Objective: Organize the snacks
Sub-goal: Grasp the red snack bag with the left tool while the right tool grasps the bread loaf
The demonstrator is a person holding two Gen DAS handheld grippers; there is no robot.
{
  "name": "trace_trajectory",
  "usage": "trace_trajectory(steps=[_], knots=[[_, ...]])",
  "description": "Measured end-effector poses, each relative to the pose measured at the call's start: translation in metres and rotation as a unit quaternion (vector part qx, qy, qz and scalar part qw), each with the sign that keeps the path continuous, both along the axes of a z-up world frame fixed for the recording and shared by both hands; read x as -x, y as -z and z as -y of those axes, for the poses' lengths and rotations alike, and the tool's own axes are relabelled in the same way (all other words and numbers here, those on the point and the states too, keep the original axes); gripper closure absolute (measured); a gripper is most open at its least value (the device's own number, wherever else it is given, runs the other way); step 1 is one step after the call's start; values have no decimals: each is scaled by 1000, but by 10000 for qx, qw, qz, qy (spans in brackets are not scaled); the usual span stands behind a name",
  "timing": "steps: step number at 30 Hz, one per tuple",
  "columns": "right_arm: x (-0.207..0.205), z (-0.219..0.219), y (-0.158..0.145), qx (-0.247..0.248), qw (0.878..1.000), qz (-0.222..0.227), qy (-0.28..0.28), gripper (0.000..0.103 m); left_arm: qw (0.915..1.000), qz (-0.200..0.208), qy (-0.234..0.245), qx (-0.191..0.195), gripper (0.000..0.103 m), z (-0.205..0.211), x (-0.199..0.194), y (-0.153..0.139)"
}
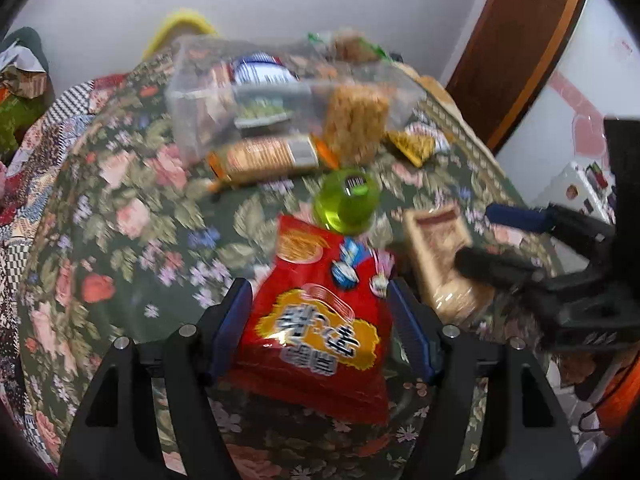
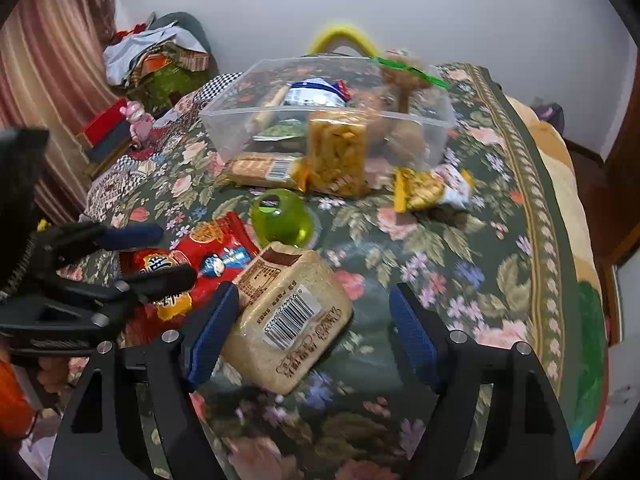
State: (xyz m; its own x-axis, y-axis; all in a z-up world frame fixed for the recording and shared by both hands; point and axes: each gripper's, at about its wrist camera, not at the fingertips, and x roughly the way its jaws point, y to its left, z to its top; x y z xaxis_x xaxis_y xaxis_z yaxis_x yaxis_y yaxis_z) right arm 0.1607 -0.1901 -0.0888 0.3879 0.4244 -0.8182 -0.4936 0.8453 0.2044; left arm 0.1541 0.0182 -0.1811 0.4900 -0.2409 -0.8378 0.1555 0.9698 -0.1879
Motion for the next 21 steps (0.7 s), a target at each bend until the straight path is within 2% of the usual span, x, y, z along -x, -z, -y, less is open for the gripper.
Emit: trace_trajectory(steps=[2, 6, 12, 18, 21], knots=[[3, 2, 0, -72, 9999, -73, 44, 28, 9999, -77, 79, -83, 31, 6, 2, 7], [3, 1, 2, -138, 9998, -121, 69, 28, 9998, 64, 79, -194, 24, 11, 6, 12], [-1, -11, 9, -283, 9991, -315, 19, 28, 9991, 200, -149, -354, 25, 3, 14, 18], [-3, -28, 17, -368, 9980, -515, -15, 28, 9976, 168, -621, -270, 27, -25, 20, 18], [-4, -39, 24, -307, 9975, -638, -84, 29, 9974, 127, -710, -78, 27, -33, 21, 20]])
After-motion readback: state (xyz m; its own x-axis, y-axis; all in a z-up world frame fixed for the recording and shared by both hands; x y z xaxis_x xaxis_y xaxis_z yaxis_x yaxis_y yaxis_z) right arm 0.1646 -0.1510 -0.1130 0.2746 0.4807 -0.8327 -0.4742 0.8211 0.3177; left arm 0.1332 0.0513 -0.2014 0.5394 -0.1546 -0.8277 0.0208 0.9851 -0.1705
